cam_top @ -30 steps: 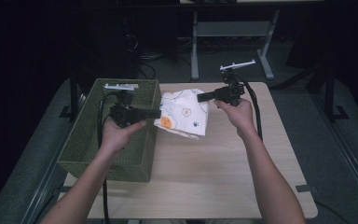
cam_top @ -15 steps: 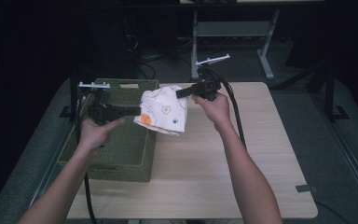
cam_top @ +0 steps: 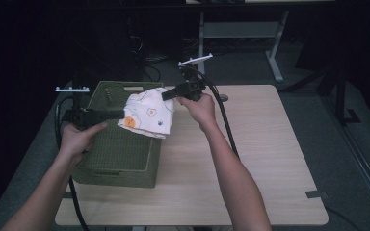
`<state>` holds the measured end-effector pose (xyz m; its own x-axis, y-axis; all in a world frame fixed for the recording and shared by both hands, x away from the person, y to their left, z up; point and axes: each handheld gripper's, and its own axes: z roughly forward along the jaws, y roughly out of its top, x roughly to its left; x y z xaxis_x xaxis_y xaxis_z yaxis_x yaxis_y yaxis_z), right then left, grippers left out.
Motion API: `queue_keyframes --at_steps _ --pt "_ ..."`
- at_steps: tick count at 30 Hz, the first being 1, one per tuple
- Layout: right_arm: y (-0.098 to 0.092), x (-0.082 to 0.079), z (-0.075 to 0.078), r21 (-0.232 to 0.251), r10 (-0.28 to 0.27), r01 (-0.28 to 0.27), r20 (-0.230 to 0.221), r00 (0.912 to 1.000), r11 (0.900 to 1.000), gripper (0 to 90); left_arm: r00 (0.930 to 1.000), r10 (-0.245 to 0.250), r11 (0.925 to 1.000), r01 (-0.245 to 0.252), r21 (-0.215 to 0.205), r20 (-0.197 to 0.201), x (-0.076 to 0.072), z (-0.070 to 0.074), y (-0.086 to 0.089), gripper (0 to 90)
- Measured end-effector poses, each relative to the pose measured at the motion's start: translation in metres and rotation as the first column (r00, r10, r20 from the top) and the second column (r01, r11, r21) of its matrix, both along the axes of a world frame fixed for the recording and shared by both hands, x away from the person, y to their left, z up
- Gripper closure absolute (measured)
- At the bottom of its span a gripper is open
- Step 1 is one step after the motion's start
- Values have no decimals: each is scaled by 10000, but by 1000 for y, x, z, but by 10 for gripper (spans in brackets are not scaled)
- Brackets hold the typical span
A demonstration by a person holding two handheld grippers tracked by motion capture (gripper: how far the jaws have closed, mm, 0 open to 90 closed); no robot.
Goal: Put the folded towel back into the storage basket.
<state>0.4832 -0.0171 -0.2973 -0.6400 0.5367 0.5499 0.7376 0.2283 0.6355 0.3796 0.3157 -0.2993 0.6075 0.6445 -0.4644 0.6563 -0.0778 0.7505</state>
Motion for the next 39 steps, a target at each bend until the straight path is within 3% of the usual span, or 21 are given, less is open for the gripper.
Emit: queue_keyframes --at_steps 11,19,30,39 --pt "46 9 -16 -119 375 -378 -247 9990 9992 797 9986 471 9989 -470 32 -221 -2 -10 35 880" --pt "67 13 -26 -211 506 -515 -421 9978 9984 796 9942 909 9958 -903 137 -571 -4 -23 58 880" --pt "94 20 -49 -391 679 -709 -733 9950 9967 796 9868 1206 9916 -1146 600 -1077 0 -44 73 880" --pt "107 23 -57 -494 816 -860 -848 9931 9951 796 9811 1437 9866 -1317 965 -1297 0 -51 79 879"
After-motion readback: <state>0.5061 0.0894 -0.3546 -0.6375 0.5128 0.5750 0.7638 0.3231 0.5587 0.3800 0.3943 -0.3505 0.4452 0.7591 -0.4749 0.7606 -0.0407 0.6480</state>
